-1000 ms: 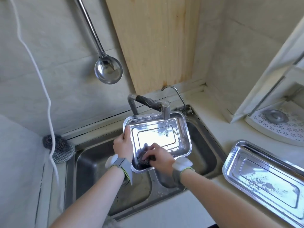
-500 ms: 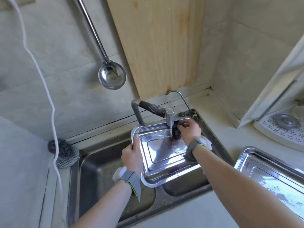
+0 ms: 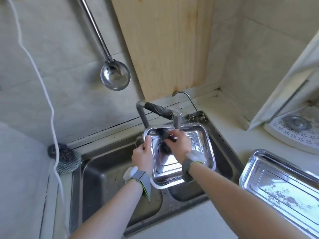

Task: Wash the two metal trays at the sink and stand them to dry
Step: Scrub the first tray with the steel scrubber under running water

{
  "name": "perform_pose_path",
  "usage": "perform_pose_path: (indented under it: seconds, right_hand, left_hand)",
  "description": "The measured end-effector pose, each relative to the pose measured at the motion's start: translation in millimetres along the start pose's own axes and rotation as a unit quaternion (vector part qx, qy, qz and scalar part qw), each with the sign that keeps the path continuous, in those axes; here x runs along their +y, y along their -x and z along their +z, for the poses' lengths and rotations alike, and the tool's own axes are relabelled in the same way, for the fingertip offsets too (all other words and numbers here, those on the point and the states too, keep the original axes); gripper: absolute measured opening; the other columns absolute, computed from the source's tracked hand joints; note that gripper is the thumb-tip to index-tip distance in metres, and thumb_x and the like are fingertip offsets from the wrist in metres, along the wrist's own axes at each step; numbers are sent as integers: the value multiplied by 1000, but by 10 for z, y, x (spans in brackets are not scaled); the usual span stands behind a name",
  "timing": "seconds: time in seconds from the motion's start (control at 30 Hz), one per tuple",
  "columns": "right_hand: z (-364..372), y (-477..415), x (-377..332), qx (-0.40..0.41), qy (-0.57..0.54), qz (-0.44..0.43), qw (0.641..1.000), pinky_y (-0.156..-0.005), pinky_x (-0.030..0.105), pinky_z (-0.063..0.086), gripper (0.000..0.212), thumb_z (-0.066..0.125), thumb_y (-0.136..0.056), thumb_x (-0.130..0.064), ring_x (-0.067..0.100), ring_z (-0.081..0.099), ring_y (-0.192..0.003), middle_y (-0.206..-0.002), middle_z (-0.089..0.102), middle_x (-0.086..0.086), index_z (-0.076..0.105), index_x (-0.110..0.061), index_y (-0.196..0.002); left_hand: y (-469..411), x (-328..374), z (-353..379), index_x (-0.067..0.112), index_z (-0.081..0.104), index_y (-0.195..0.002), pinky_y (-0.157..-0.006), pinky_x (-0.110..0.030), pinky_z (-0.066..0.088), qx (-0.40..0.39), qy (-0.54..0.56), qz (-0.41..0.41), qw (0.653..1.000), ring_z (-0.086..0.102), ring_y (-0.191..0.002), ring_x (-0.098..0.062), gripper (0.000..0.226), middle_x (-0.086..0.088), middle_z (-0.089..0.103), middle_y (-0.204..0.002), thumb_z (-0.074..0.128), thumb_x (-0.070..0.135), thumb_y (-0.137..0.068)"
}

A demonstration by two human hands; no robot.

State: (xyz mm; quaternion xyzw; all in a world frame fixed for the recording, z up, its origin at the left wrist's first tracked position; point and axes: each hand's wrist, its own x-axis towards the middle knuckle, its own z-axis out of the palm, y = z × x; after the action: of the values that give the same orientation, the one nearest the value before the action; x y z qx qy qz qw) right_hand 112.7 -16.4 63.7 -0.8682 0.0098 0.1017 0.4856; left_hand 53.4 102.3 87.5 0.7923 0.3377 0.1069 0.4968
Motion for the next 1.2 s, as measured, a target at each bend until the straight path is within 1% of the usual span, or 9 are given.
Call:
perform_pose_path:
  seconds: [0.17,0.27,0.33,0.53,0.67,0.73,0.9,1.03,1.2]
  right_hand:
    - [-38,324,386,-214,178,-80,957,-80,22,44,21,70,-82,-16,17,59,-91,-99,59,-1,72,-22,-102]
    - [-298,6,577,6,126,133,983,-73,28,47,19,61,-89,-17,25,61,-86,-108,65,7,65,-24,-106]
    - [-141,-59,339,97,78,107,986,-81,31,47,23,59,-91,-21,24,56,-89,-112,60,7,63,-24,-113]
    - [95,474,199,-249,146,-150,946,-73,8,38,14,69,-81,-14,-1,56,-81,-78,48,-22,76,-20,-93]
    - [-242,74,592,-36,161,110,980,-74,26,52,16,62,-84,-18,25,66,-87,-94,67,1,67,-31,-93]
    - [-134,15,312,80,61,94,991,-80,28,48,21,60,-87,-18,25,62,-90,-106,64,6,65,-25,-107]
    - [214,372,-117,-175,121,-155,965,-81,27,46,23,67,-85,-20,18,56,-87,-98,56,-1,72,-26,-107]
    - [99,167,34,-11,87,46,995,-79,27,45,26,66,-87,-26,24,60,-96,-111,62,3,64,-23,-113]
    - [134,275,-72,-55,-68,-29,996,-68,18,48,27,76,-80,-23,5,56,-68,-80,58,-15,69,-18,-106]
  left_hand:
    - [-154,-65,-191,10,35,-48,-54,-30,26,-3,1,7,1000,32,-51,-17,63,-4,37,-49,47,52,-93]
    - [-81,-78,-173,12,33,-47,-55,-29,25,-23,0,2,1000,31,-51,-17,63,-2,35,-47,48,52,-93]
    - [-25,-79,-87,13,30,-47,-56,-29,25,-35,1,-3,999,30,-53,-18,63,-2,32,-48,47,53,-93]
    - [-163,-127,-139,12,37,-47,-58,-30,27,-22,5,3,1000,35,-55,-20,62,-5,39,-51,47,53,-93]
    - [-106,-171,-179,8,39,-52,-58,-29,27,-34,5,-5,999,35,-54,-20,63,-9,41,-54,46,57,-92]
    - [-42,-142,-110,10,33,-51,-58,-30,25,-37,19,-17,999,32,-55,-20,63,-10,35,-54,46,57,-92]
    - [-75,-180,-106,12,29,-49,-58,-31,27,-22,33,-44,998,32,-56,-21,66,-7,34,-52,44,62,-90]
    - [-12,-207,-112,9,35,-55,-57,-30,26,-29,-1,-27,999,31,-55,-21,63,-8,35,-54,44,61,-90]
    - [103,-222,-108,6,41,-53,-56,-31,31,-31,-24,-12,999,35,-53,-22,65,-10,42,-53,43,60,-91]
